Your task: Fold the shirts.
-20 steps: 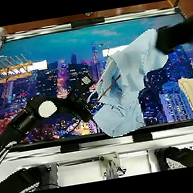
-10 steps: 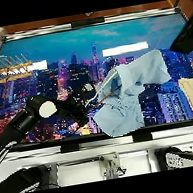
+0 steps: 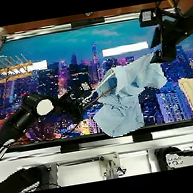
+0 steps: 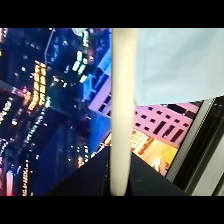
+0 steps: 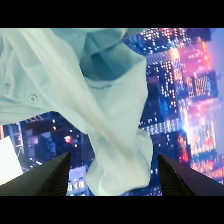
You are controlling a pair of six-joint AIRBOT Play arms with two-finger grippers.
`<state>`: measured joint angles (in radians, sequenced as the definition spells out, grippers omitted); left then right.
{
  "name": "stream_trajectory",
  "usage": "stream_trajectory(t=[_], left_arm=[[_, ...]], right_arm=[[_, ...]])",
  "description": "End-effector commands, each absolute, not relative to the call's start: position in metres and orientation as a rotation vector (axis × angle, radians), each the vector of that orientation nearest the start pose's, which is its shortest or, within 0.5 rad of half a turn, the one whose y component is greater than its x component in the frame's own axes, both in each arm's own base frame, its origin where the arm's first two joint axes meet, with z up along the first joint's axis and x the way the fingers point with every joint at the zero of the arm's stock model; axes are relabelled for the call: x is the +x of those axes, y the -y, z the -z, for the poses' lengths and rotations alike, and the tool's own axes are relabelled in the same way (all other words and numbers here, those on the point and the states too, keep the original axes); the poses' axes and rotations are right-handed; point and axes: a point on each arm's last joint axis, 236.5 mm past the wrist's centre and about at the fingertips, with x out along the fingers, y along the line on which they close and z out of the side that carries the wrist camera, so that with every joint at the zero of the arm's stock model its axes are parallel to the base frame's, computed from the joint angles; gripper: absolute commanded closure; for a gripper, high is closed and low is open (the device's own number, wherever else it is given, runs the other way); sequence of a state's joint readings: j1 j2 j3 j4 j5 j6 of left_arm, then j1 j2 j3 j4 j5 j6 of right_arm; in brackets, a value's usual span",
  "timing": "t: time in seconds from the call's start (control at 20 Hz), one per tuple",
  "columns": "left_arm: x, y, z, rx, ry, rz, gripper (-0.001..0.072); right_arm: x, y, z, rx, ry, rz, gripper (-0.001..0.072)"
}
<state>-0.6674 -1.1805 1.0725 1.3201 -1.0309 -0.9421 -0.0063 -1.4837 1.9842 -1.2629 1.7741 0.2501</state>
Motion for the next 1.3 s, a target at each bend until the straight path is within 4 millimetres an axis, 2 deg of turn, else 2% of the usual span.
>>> stream_trajectory(t=[0.0,0.1,0.15,0.2,0.3,0.35,0.4,0.45,0.6,0.65,0.75,0.8,1.0,1.05,1.1,1.25], left_arm=[[0.28,0.28,-0.04,0.702,-0.877,1.066,0.0656],[0.286,0.284,-0.05,0.698,-0.845,1.061,0.0656],[0.288,0.285,-0.053,0.696,-0.835,1.059,0.0655],[0.29,0.286,-0.057,0.695,-0.822,1.056,0.0656],[0.297,0.29,-0.065,0.691,-0.783,1.047,0.0655],[0.302,0.29,-0.067,0.686,-0.767,1.034,0.0655],[0.309,0.287,-0.069,0.677,-0.758,1.017,0.0654],[0.316,0.283,-0.07,0.666,-0.751,0.997,0.0654],[0.343,0.259,-0.074,0.627,-0.745,0.914,0.0643],[0.351,0.249,-0.076,0.617,-0.749,0.884,0.0556],[0.369,0.226,-0.08,0.614,-0.749,0.821,0.0217],[0.379,0.213,-0.085,0.635,-0.743,0.781,0.0152],[0.419,0.162,-0.121,0.711,-0.674,0.617,0.0148],[0.427,0.153,-0.132,0.707,-0.658,0.586,0.0108],[0.434,0.143,-0.144,0.68,-0.645,0.549,0.0019],[0.448,0.111,-0.172,0.479,-0.649,0.401,0.0032]], right_arm=[[0.404,-0.073,-0.164,-0.987,-0.874,-1.111,0.0036],[0.411,-0.074,-0.152,-0.976,-0.888,-1.128,0.0036],[0.413,-0.076,-0.146,-0.971,-0.888,-1.149,0.0061],[0.414,-0.079,-0.141,-0.957,-0.892,-1.168,0.0145],[0.414,-0.079,-0.135,-0.944,-0.907,-1.181,0.0184],[0.415,-0.08,-0.135,-0.91,-0.923,-1.154,0.0333],[0.414,-0.083,-0.137,-0.857,-0.941,-1.136,0.0556],[0.41,-0.085,-0.137,-0.825,-0.962,-1.136,0.065],[0.405,-0.092,-0.14,-0.804,-0.947,-1.169,0.065],[0.404,-0.092,-0.14,-0.804,-0.95,-1.172,0.065],[0.403,-0.092,-0.14,-0.802,-0.954,-1.174,0.0651],[0.402,-0.092,-0.14,-0.802,-0.955,-1.175,0.0651],[0.399,-0.093,-0.141,-0.777,-0.97,-1.178,0.0651],[0.398,-0.093,-0.141,-0.772,-0.976,-1.176,0.0651],[0.398,-0.093,-0.141,-0.762,-0.982,-1.171,0.0651],[0.395,-0.094,-0.146,-0.741,-0.985,-1.152,0.0651]])
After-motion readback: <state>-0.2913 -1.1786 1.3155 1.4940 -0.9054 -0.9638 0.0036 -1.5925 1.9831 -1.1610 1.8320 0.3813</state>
